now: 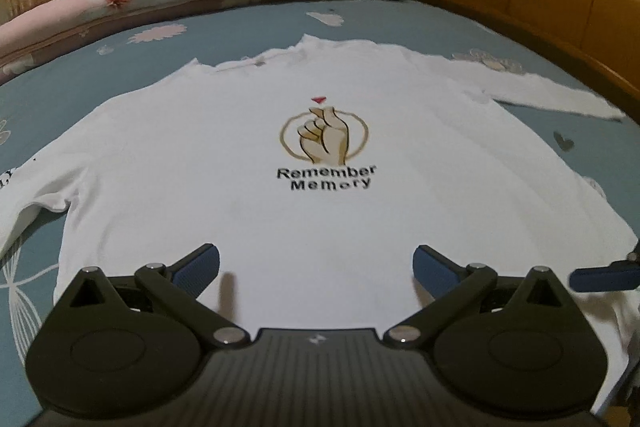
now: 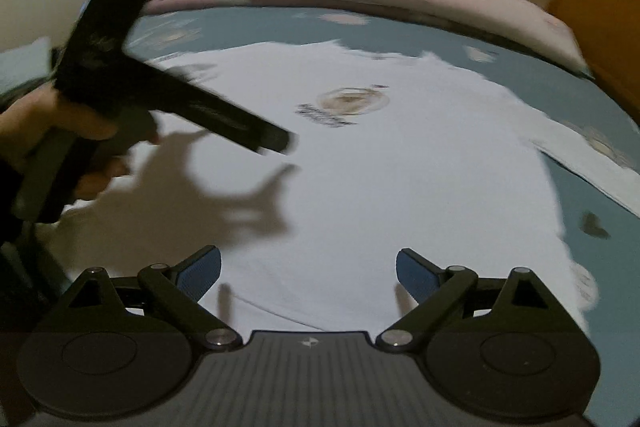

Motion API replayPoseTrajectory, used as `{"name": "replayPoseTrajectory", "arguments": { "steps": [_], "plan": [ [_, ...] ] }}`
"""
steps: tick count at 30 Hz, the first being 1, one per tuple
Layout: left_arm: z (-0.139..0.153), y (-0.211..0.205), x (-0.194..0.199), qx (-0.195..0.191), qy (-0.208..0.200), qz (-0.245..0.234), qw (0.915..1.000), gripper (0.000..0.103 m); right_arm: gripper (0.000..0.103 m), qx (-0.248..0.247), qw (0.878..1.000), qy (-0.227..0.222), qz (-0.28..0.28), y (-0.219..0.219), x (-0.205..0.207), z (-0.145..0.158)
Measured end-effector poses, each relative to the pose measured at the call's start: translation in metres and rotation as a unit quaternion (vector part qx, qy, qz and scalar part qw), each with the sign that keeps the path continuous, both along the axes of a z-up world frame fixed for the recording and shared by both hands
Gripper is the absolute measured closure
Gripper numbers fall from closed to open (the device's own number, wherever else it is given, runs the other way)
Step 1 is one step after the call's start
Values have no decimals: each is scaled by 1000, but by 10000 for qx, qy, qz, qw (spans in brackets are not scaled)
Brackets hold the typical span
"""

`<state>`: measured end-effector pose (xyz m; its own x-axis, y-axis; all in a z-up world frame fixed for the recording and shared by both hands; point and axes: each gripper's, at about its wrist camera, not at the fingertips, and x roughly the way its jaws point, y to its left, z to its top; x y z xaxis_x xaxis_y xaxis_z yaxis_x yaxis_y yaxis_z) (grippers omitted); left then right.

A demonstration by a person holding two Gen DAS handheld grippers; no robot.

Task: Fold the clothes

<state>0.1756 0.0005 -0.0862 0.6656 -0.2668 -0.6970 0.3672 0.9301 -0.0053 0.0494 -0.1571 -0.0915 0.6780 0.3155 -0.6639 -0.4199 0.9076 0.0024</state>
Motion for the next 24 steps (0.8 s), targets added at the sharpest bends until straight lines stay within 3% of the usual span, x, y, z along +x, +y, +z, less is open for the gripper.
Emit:
{"name": "replayPoseTrajectory", "arguments": {
  "steps": [6, 12, 17, 22, 24],
  "plan": [
    [4, -5, -7, 65, 139, -90, 9998, 1, 6, -266, 9991, 297, -170, -13, -9, -13],
    [13, -16, -23, -98, 254, -537, 9982, 1, 6, -452, 9981, 308, -284, -29, -23, 0],
    [14, -28, -34, -116, 315, -864, 9957, 1, 6, 89, 9966, 19, -823, -49, -5, 12],
    [6, -34, -33, 51, 404, -894, 9952, 1, 5, 446, 9899, 365, -1294, -64, 12, -7],
    [3, -34, -32, 81, 448, -897, 9949, 1, 2, 408, 9900, 294, -1317, -66, 4, -14]
  ]
}}
